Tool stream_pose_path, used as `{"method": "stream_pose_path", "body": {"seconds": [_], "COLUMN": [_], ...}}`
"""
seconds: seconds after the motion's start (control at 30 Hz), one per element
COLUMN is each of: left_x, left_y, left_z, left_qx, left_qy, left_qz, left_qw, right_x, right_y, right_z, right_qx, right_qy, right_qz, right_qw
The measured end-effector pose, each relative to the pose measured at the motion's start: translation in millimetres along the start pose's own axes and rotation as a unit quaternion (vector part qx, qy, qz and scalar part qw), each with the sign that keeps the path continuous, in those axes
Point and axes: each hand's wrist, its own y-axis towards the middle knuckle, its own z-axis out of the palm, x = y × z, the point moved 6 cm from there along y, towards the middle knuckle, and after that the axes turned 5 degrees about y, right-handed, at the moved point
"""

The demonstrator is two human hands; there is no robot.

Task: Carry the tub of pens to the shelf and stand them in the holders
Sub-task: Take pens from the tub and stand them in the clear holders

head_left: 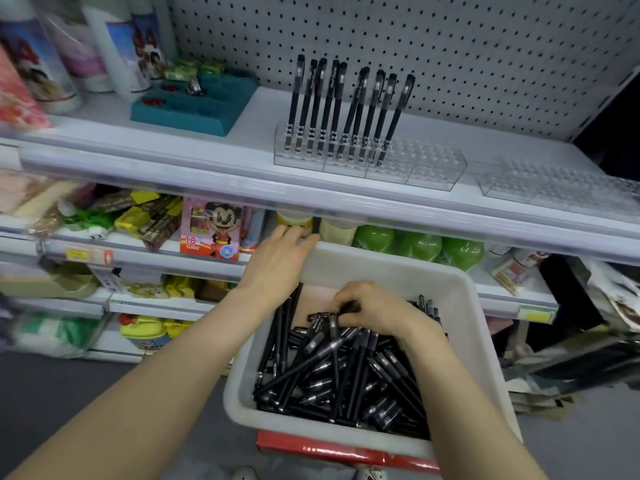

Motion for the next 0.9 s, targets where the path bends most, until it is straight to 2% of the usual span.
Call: {"method": "stream_pose_path", "body": {"seconds": [0.23, 0.5, 0.6, 0.77, 0.9], "left_x": [-2.0, -2.5, -2.6, -13.2, -19.2], "left_y": [0.2, 0.8, 0.9, 12.5, 48.1], "left_z": [-0.3, -0.9, -1.6, -32.3, -78.1], "left_qx": [-0.011, -0.031, -0.040, -0.094, -0.151], "left_qy": [0.010, 0.024, 0.021, -0.015, -0.033], "left_qz": [0.013, 0.021, 0.035, 0.071, 0.066], "left_qw": [1.000, 0.999, 0.998, 0.993, 0.986], "right_x": [-4.4, -20.3, -25.3, -22.2, -7.6], "right_y": [-4.5, -23.1, -35.1, -54.0, -56.9], "right_z": [-1.5, -47.2, -64.7, -102.9, -152.1], "right_qx": [0.024, -0.090, -0.124, -0.206, -0.306], "right_qy": [-0.042, 0.014, 0.081, 0.287, 0.343], "right_qz": [0.022, 0.042, 0.051, -0.004, -0.045], "right_qw": [0.999, 0.995, 0.988, 0.936, 0.887]}}
